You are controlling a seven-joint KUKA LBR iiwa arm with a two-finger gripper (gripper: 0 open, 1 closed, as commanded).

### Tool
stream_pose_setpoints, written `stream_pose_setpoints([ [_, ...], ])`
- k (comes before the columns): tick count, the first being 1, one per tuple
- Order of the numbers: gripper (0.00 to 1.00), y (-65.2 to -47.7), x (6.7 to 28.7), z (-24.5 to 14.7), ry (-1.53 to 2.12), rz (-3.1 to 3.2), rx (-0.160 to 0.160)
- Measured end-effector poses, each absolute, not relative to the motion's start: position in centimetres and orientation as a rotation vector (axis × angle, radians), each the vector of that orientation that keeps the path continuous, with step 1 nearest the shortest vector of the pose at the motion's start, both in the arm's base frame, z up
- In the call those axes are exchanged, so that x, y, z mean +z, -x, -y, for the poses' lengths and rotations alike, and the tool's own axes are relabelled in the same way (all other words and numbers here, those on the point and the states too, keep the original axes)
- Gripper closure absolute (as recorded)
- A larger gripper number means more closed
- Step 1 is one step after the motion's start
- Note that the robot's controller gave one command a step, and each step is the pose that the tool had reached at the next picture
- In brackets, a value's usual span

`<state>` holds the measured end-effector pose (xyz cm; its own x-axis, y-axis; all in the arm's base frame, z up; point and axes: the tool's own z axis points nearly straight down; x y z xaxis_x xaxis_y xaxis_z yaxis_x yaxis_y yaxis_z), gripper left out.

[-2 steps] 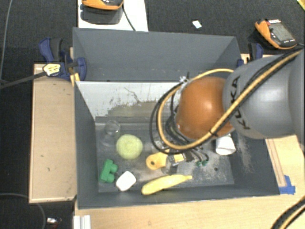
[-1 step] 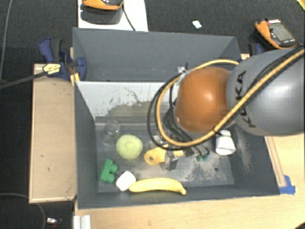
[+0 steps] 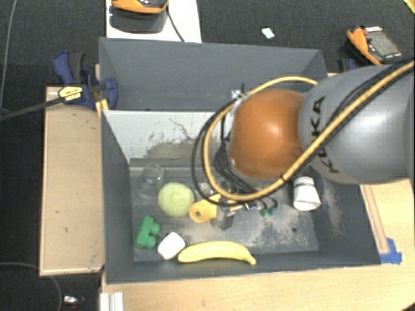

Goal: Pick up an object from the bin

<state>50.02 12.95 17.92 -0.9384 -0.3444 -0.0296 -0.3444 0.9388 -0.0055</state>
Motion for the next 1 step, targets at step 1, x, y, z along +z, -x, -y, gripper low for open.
stream_pose_setpoints([
  [1,1.00,-50.52,24.86,-13.57,0.429,-3.087,0.002],
])
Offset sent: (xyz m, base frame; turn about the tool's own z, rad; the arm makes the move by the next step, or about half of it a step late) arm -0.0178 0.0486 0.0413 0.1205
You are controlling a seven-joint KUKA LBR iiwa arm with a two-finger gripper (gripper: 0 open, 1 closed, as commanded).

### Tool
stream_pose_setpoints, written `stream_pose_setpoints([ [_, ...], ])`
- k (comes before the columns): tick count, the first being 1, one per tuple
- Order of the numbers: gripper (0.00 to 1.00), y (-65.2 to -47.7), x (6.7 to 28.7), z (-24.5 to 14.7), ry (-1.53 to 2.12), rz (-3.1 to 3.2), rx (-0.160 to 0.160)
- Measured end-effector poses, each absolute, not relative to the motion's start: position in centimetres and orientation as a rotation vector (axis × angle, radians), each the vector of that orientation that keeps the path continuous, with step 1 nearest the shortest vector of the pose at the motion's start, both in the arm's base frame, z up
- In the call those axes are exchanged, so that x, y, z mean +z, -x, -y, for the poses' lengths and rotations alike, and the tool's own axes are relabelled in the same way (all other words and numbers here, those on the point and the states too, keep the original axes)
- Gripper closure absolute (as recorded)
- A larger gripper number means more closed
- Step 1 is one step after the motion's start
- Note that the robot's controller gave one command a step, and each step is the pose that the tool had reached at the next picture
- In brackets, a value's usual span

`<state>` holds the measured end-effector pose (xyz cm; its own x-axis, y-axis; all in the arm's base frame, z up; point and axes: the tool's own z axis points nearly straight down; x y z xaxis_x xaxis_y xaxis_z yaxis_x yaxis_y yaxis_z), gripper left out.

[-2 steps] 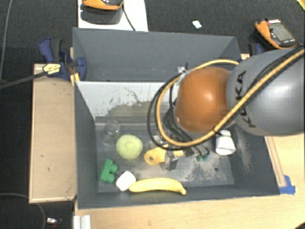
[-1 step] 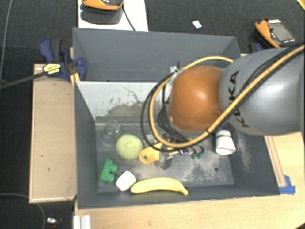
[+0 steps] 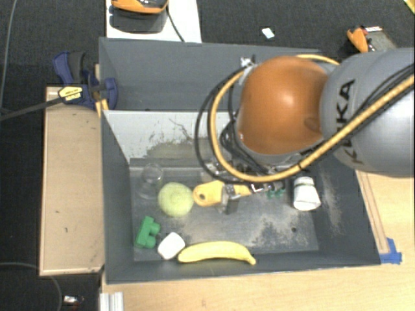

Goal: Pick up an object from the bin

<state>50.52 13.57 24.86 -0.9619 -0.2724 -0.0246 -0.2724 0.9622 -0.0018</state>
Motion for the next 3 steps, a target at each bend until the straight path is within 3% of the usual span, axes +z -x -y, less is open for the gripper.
stream_pose_setpoints([
  [1,1.00,-49.5,25.1,-16.1,0.384,-3.088,0.004],
  [2,1.00,-48.9,22.9,-17.1,0.374,-3.100,0.004],
  [3,1.00,-52.5,20.4,-21.3,0.348,-3.097,0.006],
])
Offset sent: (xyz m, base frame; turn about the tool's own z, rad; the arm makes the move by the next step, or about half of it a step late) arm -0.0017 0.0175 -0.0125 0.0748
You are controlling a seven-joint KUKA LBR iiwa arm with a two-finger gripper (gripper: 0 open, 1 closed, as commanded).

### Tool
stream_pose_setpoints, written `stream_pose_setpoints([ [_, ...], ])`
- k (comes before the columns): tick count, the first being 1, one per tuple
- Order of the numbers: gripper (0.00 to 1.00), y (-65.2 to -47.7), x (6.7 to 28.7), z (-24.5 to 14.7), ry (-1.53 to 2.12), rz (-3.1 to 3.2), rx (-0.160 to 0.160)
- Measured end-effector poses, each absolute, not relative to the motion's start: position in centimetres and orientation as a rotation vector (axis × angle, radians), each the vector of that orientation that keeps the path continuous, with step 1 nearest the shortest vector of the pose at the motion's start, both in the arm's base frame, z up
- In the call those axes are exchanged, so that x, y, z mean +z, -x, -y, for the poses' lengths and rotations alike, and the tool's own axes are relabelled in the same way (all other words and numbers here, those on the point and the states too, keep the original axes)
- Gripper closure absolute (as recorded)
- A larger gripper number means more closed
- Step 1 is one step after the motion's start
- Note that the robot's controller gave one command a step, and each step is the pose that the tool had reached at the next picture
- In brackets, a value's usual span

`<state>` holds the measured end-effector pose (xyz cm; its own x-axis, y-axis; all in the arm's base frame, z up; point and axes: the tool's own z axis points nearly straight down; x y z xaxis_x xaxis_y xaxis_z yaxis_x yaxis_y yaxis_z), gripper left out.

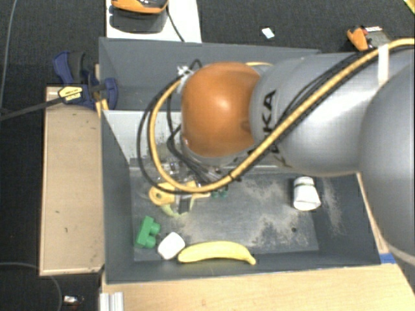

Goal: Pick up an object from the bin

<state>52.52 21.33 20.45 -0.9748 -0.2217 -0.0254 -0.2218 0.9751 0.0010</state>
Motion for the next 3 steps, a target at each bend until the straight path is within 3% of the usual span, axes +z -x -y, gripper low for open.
stream_pose_setpoints([
  [1,1.00,-49.6,16.0,-21.0,0.294,-3.104,0.006],
  [2,1.00,-48.4,14.8,-20.3,0.559,-3.068,0.001],
  [3,1.00,-48.7,22.1,-20.1,0.498,-3.082,0.002],
])
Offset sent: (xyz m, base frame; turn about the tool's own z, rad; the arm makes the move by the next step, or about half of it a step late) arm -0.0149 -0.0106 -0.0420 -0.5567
